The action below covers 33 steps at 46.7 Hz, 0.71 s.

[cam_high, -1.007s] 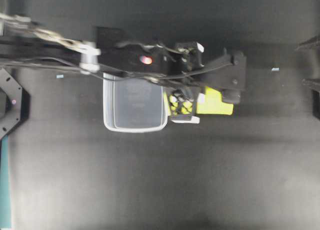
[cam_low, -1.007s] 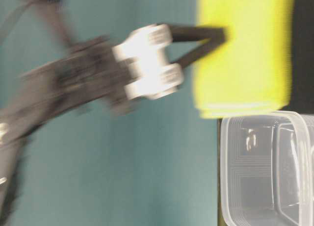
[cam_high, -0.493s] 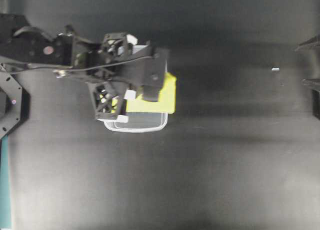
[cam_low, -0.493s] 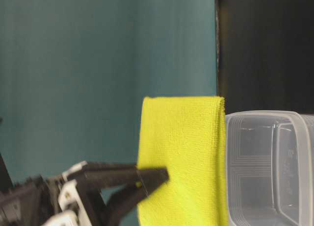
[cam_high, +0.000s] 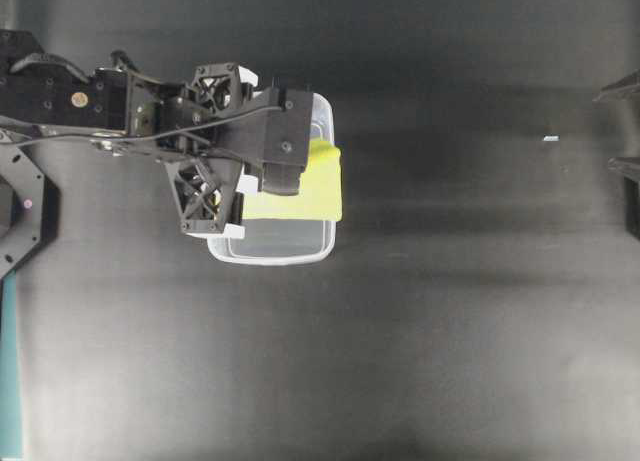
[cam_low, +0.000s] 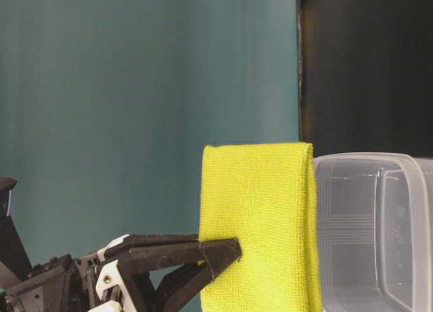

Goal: Place the yellow towel into the container with the left arm.

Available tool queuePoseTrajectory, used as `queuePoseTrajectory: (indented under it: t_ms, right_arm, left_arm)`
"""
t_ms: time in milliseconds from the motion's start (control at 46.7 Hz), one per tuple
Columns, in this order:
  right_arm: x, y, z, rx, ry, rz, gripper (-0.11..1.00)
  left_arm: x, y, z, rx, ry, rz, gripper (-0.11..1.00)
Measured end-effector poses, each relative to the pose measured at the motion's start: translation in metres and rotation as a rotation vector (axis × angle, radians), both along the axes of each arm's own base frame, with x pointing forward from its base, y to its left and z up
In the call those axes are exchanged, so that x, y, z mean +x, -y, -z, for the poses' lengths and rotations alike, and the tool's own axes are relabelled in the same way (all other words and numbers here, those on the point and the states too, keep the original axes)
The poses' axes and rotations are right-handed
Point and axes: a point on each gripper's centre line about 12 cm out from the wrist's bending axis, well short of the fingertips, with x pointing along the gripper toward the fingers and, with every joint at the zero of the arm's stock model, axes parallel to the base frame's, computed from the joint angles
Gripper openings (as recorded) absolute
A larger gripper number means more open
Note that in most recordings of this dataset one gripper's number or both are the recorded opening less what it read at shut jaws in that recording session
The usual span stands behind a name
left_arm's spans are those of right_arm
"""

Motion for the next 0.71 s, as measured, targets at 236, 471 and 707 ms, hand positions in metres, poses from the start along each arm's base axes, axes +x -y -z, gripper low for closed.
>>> queuePoseTrajectory:
  t_ms: [236,471,707]
  right_arm:
    - [0.0,-0.005,-0.002,0.03,0.018,-0.032,0.74]
    - [-0.001,-0.01,-0.004,0.045,0.028,-0.067,0.74]
    - [-0.002,-0.01,-0.003,0.048,0.027,-0.067,0.73]
  left_arm:
    - [0.0,0.0,0.001,0.0,0.008,0.001,0.07]
    - [0.004,-0.004,0.011,0.0,0.014,-0.01,0.13]
    - [0.001,-0.012,0.026,-0.002,-0.017,-0.033,0.83]
